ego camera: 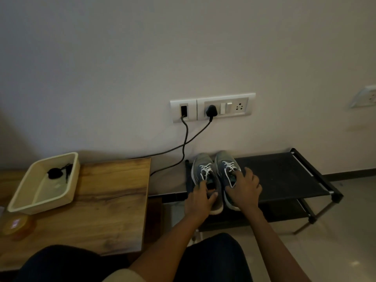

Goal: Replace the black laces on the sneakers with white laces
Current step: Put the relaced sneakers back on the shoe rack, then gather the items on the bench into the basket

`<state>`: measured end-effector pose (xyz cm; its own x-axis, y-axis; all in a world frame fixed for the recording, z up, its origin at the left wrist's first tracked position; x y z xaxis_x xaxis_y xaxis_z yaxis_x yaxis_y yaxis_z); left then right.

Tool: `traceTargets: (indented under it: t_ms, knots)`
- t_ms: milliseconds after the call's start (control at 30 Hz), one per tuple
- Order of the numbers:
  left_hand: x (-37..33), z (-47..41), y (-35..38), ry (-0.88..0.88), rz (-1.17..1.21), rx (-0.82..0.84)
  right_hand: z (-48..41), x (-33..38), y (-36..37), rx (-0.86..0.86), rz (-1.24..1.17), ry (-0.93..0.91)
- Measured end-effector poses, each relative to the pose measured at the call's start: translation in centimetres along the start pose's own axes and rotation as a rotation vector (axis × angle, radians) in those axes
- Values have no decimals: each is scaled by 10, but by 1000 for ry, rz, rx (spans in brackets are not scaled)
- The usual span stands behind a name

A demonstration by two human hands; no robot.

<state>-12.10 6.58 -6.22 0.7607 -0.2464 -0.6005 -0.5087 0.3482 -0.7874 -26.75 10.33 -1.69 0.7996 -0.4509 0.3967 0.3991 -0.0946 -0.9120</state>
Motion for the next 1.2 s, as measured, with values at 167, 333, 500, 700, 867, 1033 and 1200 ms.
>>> traceTargets:
  t_ms: [167, 333, 500, 700, 867, 1033, 1200]
  knots:
    - [16, 21, -69, 117, -65, -58, 18, 72, -9, 45, -124, -163]
    - [78, 53, -156, 8, -135, -149, 48, 159, 13, 200, -191, -368]
    - [156, 111, -216, -140, -9, -340, 86, 242, 54, 383, -211, -496]
    - [248, 187, -266, -449, 180, -822, 137, 332, 104, 528, -264, -730]
    - [333, 220, -285, -864, 479, -814, 153, 381, 135, 534, -229, -869]
    - [385, 200, -284, -879, 439, -573, 144, 412, 160, 513, -130, -981]
    - [411, 199, -283, -893, 323, -474, 127, 417, 186, 472, -108, -993]
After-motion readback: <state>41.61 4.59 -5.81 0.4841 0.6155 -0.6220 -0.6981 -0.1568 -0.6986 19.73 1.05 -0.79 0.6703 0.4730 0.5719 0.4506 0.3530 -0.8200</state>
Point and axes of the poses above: each hand's wrist, its own z-axis away from the middle knuckle, its own y-axis out of the palm, x = y × z, the point moved 7 cm from there along -z, towards the middle knuckle, and after that the axes turned 8 degrees about x, right-handed, at the moved point
